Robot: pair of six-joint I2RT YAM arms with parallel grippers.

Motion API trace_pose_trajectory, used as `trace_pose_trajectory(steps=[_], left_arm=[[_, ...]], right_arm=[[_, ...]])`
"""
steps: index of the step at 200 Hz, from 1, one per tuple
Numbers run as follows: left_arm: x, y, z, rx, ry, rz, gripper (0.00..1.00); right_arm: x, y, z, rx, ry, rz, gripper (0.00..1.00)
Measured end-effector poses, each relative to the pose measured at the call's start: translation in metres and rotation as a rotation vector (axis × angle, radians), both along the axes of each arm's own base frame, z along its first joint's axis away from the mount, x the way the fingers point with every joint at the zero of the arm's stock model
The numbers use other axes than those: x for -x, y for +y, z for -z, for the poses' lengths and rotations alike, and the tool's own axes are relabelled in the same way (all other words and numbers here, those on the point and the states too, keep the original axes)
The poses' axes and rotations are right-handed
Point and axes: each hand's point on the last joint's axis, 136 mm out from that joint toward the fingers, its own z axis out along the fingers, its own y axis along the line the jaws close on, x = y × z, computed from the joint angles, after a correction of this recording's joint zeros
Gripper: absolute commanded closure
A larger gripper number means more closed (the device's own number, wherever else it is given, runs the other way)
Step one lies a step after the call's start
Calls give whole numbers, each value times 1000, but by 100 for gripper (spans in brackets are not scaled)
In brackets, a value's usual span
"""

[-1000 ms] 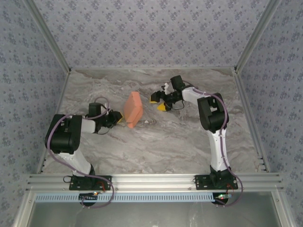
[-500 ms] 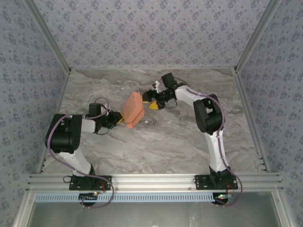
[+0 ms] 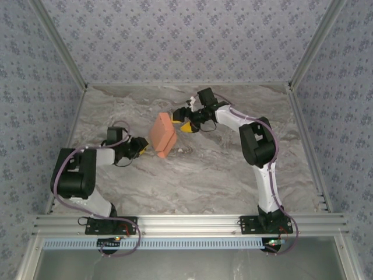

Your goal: Fold the paper box

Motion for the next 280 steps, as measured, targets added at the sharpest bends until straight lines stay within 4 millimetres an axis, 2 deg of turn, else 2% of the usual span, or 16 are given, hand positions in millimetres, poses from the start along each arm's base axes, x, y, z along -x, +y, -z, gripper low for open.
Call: trace_pose_trajectory(steps=[29, 55, 65, 85, 140, 183, 219, 280], left_arm=[[1, 24, -10, -32, 11, -82, 63], [2, 35, -20, -23, 7, -127, 55], [2, 35, -26, -14, 1, -136, 51], [2, 35, -45, -1, -43, -143, 48], [4, 30, -89, 28, -125, -123, 25], [-4, 28, -121, 19, -175, -96, 18], [-4, 27, -128, 10, -171, -77, 16], [1, 20, -127, -9, -152, -40, 16]], right_arm=[[10, 12, -1, -2, 2, -26, 16], [19, 22, -3, -3, -3, -51, 16], [22, 26, -3, -4, -4, -60, 16], [26, 34, -10, -7, -19, -82, 16], [31, 60, -49, -51, -113, -140, 16], [35, 66, -47, -54, -103, -155, 16], [39, 73, -37, -44, -84, -170, 16], [42, 81, -49, -50, -102, -192, 19]])
